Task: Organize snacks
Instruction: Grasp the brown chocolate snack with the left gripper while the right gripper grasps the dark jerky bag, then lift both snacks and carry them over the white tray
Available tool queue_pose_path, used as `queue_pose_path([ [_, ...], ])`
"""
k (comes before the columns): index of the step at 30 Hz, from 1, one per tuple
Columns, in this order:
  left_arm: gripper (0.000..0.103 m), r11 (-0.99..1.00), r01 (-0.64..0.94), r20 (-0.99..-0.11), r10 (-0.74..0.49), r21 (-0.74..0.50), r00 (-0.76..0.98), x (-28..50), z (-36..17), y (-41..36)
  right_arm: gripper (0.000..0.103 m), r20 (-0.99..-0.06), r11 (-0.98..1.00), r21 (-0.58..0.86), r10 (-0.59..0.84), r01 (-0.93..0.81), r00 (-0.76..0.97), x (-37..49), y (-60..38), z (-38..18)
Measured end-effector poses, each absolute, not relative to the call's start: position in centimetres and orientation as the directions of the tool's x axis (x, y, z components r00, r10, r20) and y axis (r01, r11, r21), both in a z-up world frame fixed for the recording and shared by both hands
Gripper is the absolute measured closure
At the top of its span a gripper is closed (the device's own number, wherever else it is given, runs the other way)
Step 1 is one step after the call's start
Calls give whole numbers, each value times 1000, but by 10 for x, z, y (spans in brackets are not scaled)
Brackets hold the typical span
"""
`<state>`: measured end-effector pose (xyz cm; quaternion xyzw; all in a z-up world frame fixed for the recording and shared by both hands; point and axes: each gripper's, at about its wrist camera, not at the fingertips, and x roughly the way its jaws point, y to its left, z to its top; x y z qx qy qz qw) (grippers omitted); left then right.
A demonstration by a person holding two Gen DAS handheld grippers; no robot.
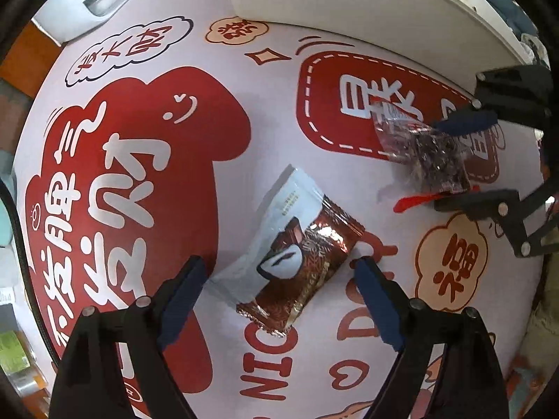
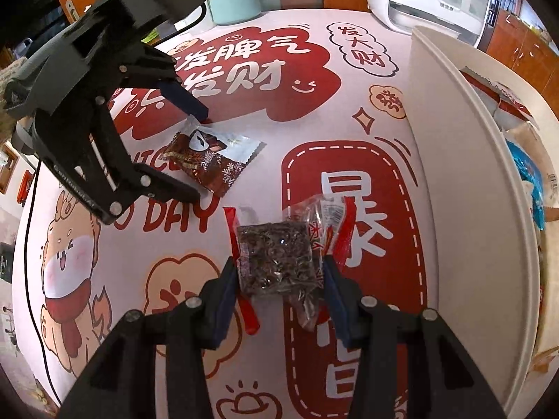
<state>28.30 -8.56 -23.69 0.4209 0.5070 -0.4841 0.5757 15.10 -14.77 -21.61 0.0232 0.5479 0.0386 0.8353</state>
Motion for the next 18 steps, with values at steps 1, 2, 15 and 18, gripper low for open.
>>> queue_pose_path([
  [1,26,180,984,-991,-131,-4,20,285,-236,-87,56,-913,996,82,90,-37,397,151,-148,-216],
  [2,34,186,983,-991,-130,-4,20,284,-237,-89,56,-913,996,85,92,-34,397,150,-148,-216],
  [15,68,497,861,-983,-71,110,167,270,-221,-67,58,-917,995,99,100,-22,386,126,-142,-213],
  [18,68,568,819,-982,-94,81,162,257,-216,-53,59,-916,994,108,106,-17,387,119,-141,-209],
])
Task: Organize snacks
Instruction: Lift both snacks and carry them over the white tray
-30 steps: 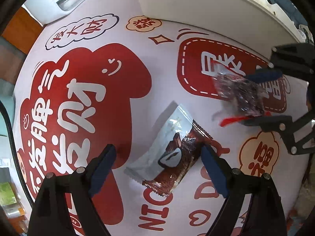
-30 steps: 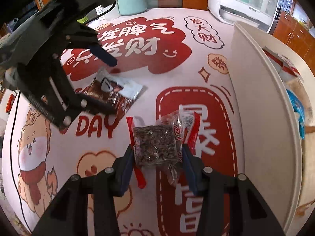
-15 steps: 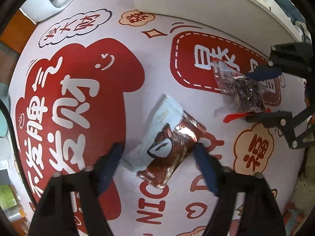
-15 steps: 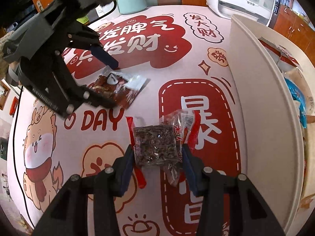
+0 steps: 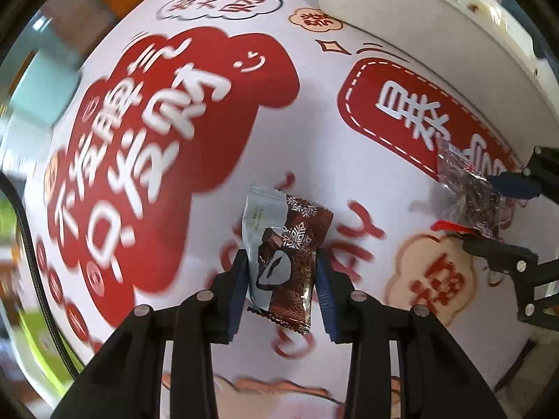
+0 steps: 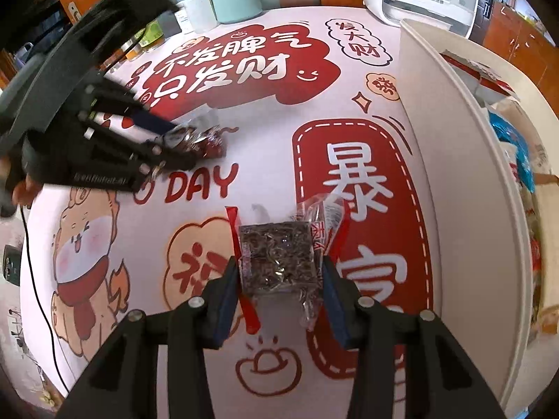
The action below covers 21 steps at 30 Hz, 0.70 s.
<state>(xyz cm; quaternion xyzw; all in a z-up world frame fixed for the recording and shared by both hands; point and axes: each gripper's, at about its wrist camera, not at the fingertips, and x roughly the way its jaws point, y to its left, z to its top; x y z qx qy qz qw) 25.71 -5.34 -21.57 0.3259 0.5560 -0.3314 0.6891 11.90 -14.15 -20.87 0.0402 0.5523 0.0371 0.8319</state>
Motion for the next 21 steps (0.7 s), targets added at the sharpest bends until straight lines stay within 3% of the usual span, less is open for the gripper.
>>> queue_pose_path([
  [11,69,762,647,-966,-189,-31,177,167,-183,1,60,-912,991,131,135,-37,388,76,-124,-179],
  [21,70,827,549,-870,-355,-122,341,111,-83,39,60,-868,993,59,101,-101,486,37,-111,-102],
])
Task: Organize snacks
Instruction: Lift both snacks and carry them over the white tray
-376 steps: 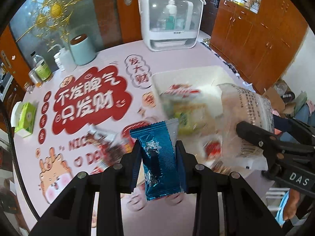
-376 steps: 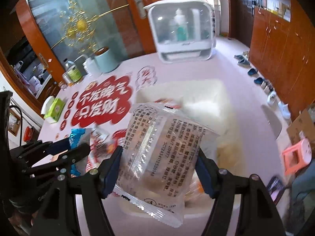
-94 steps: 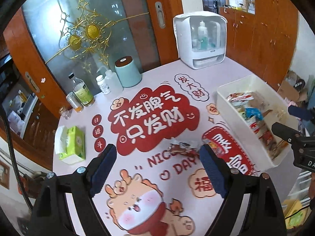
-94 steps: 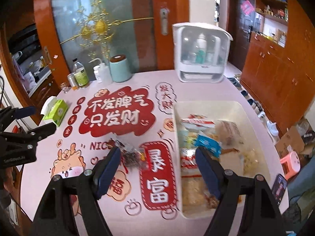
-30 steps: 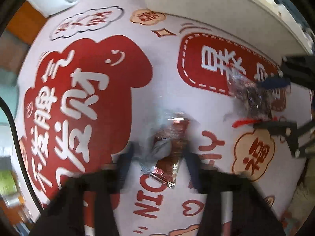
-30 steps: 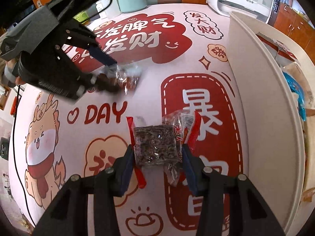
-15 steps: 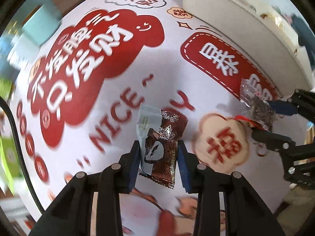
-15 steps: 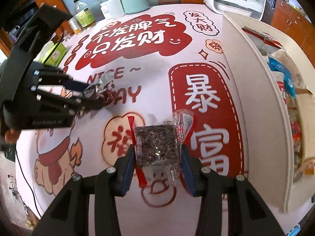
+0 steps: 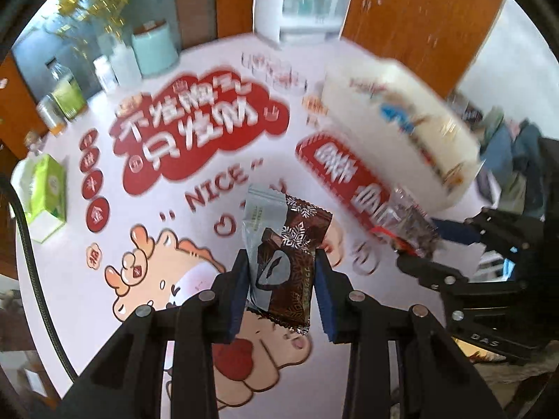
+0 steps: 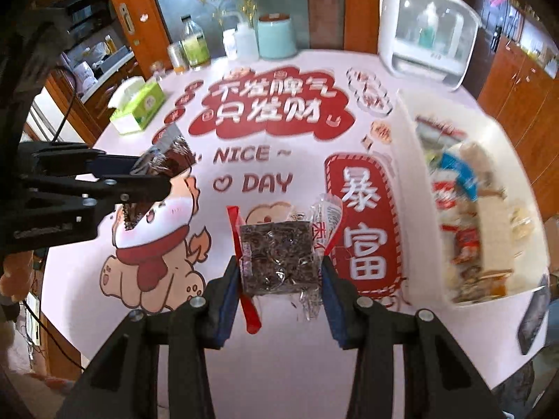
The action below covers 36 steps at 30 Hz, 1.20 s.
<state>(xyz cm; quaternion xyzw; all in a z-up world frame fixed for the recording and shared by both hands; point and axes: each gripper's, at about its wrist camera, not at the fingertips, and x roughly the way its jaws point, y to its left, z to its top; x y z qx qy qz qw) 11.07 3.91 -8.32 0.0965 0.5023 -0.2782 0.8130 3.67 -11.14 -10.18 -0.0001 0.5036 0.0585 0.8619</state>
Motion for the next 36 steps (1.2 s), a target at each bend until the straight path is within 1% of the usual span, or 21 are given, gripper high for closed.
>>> queue_pose_path([
  [4,70,825,540,-824,-416,-164,384,105,-52,30,60,-844,997,20,58,-78,533,34,-126,-72],
  [6,70,825,542,-809,-423,-158,408,104,-41,17,60,-831,999,8,34,-48,555,35,-141,-58],
  [11,70,832,537,-786,-423,-141,450,99,-22,-28,60,-785,999,25,32,-20,619,40,-186,-28],
  [17,70,883,461,-789,-345,-90,508,100,-16,-104,60,-731,994,89,108,-63,674,56,-264,-7],
  [21,70,918,385,-790,-302,-91,533,96,-14,-167,60,-738,988,89,150,-126,658,75,-316,-8],
  [25,69,942,323,-792,-268,-95,549,93,-17,-213,59,-752,984,66,159,-166,640,90,-355,-10],
  [30,69,963,262,-807,-209,-69,553,94,-24,-250,59,-741,980,105,189,-167,644,109,-393,-7],
  [36,69,978,208,-810,-140,-22,569,98,-28,-271,59,-723,970,165,244,-181,647,137,-418,-4],
])
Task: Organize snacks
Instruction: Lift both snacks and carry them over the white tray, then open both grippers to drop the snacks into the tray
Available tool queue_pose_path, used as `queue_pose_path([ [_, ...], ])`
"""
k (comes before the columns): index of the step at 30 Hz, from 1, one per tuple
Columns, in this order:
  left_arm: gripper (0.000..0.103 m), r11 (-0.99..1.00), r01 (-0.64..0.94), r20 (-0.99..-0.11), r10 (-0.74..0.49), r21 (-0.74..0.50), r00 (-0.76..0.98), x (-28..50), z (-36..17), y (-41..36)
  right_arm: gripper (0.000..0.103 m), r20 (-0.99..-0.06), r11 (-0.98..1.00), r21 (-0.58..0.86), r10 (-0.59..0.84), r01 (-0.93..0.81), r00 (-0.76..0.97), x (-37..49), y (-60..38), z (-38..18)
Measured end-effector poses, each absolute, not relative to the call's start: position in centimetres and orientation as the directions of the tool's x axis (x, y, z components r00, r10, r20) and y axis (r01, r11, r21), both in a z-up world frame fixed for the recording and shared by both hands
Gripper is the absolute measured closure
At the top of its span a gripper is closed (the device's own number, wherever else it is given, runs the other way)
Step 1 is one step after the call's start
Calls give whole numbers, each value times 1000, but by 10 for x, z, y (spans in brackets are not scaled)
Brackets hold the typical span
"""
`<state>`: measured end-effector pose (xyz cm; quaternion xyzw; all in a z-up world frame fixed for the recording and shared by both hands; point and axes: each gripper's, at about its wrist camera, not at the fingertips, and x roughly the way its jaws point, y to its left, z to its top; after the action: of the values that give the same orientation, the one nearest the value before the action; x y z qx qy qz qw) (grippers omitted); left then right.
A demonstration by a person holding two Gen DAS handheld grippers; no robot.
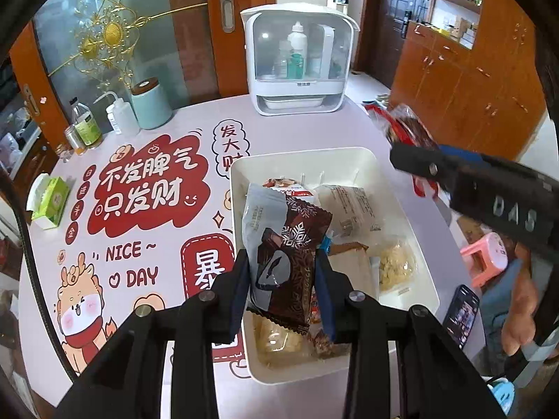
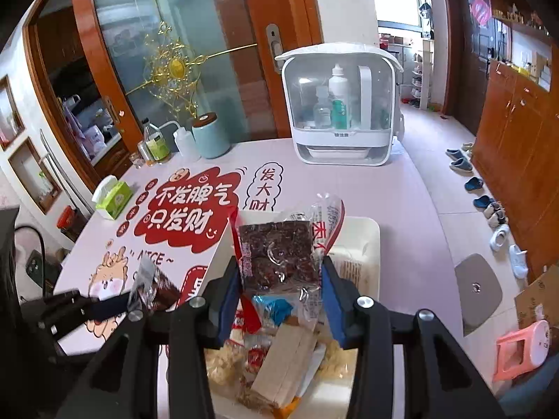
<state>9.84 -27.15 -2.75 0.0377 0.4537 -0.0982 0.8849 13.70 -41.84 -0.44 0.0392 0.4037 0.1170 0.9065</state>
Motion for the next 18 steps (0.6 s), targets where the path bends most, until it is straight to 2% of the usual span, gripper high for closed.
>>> queue_pose_path([
  [7,69,986,161,-804,-66,37,591,109,-32,-289,59,-723,968,170,249,-183,645,162,-427,-12],
  [18,68,989,141,-820,-43,46,571,131,-47,-302,58,-758,974,162,226,-160,611,192,-431,-33],
])
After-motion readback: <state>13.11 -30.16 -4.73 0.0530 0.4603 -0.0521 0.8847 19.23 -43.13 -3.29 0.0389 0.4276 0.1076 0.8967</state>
